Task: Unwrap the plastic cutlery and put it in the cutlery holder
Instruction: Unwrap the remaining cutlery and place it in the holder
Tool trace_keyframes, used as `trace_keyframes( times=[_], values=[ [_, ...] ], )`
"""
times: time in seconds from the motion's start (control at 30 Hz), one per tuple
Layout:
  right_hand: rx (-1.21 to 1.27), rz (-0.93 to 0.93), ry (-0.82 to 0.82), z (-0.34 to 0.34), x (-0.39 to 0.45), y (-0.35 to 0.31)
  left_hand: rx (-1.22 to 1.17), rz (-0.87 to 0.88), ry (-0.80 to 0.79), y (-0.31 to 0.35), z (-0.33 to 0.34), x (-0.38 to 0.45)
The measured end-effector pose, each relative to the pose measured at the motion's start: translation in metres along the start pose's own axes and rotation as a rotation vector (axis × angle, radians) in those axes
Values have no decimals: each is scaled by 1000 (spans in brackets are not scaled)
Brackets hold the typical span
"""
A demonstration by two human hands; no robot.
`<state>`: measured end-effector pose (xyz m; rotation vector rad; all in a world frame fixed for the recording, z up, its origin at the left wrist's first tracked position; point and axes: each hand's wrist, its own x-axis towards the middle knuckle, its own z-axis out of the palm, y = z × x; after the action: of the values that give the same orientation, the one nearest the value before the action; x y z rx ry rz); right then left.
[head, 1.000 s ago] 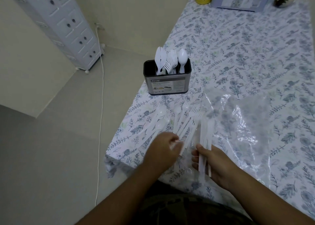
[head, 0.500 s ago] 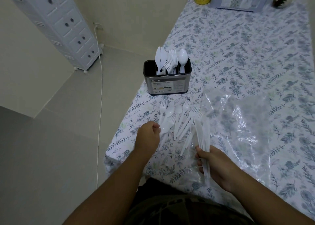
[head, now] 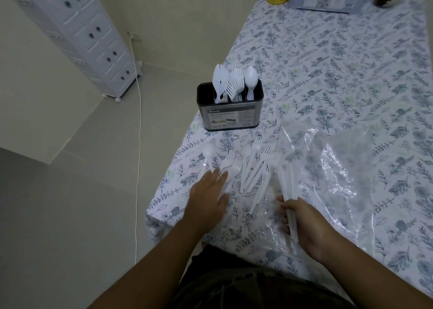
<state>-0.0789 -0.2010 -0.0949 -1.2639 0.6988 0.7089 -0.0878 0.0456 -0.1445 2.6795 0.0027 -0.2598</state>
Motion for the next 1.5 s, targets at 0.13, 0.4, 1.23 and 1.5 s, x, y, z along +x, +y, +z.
trace_keyframes(
  times=[0.13,0.4,1.23,1.5],
  values=[
    [18,-17,20,-10,7,0,124,-134,-60,-4,17,-4],
    [93,-71,126,-54,11,1,148,-90,-84,20,21,1],
    [-124,-170,208,-55,3,21,-27,147,-61,45,26,-11],
    [-217,-181,167,-43,1,23,64,120,-20,23,34,-26]
  ],
)
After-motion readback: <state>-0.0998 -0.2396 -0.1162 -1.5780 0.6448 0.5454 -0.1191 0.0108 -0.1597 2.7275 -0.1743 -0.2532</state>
